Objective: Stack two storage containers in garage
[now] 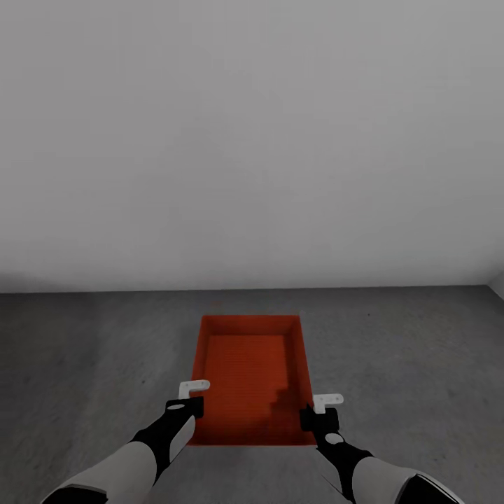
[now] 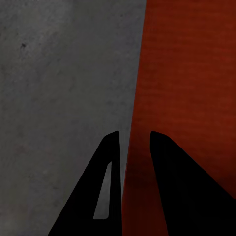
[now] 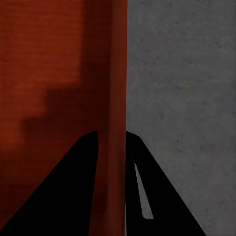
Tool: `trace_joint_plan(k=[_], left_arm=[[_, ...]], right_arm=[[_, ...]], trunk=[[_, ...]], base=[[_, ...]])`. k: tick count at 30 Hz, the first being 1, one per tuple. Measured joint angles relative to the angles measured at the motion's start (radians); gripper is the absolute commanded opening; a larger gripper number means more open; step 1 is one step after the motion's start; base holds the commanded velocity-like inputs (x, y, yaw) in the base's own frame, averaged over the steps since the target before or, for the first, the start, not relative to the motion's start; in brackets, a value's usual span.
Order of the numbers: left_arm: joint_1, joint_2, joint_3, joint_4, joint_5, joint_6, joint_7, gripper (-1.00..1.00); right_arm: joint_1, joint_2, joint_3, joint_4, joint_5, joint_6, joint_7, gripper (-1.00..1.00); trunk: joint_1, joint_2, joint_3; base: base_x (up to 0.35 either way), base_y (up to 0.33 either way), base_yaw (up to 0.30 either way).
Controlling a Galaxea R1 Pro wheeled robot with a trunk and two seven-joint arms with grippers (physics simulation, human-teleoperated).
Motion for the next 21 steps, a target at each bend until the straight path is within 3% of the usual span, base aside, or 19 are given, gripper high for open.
trace_joint_plan(k=[21], left_arm=[[0.000,0.000,0.001,0.000,-0.002,0.001,0.000,-1.00]], right_arm=[[0.000,0.000,-0.001,0.000,0.001,0.000,0.000,-1.00]], trunk=[[0.077,-0.140,-0.063]], base=[[0.000,0.000,0.000]])
